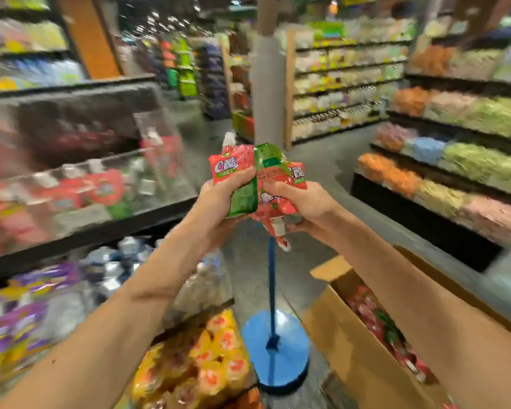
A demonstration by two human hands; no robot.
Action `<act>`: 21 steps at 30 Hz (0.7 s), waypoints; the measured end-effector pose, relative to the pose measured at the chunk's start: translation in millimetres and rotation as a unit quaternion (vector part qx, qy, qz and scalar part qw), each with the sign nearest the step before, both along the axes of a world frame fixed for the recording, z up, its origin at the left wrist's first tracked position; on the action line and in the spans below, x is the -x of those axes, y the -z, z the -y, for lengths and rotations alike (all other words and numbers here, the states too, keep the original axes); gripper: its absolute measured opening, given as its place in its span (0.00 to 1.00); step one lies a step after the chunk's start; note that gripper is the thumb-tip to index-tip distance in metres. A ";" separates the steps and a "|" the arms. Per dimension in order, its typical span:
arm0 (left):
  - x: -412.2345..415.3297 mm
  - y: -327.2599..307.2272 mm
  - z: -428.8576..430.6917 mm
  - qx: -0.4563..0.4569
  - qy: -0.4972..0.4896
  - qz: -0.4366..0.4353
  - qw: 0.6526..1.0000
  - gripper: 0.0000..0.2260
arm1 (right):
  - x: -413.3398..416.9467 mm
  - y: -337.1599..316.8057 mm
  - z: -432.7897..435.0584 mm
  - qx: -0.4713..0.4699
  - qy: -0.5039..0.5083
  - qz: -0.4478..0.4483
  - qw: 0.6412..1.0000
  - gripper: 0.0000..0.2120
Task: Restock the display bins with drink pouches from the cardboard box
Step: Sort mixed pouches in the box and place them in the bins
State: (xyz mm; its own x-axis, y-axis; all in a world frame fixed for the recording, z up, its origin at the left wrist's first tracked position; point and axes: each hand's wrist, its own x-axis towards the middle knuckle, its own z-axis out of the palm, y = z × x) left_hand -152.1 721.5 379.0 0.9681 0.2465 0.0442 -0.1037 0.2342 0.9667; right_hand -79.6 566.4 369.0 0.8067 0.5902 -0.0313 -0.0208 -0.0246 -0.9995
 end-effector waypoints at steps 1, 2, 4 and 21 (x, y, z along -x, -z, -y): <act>16.0 -12.8 -13.9 -0.004 -0.031 0.007 0.999 0.19 | 10.0 -12.2 -18.1 -0.002 -0.015 0.004 1.000 0.17; 29.5 -23.5 -24.0 -0.013 -0.051 0.014 0.999 0.21 | 17.6 -22.0 -33.4 -0.001 -0.030 0.011 0.999 0.17; 57.0 -40.9 -43.6 -0.027 -0.094 0.024 0.995 0.22 | 33.1 -39.1 -65.9 -0.001 -0.066 0.030 0.997 0.13; 124.4 -100.0 -140.0 -0.244 -0.414 -0.013 0.877 0.44 | 61.4 -97.5 -222.7 -0.036 -0.274 -0.070 0.958 0.25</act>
State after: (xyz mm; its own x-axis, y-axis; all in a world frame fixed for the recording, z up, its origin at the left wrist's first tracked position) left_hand -276.5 861.5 479.0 0.4675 0.8240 0.3201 -0.0191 -0.3526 0.9356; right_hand -141.0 789.1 466.5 0.3651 0.9290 -0.0601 -0.1579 -0.0019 -0.9875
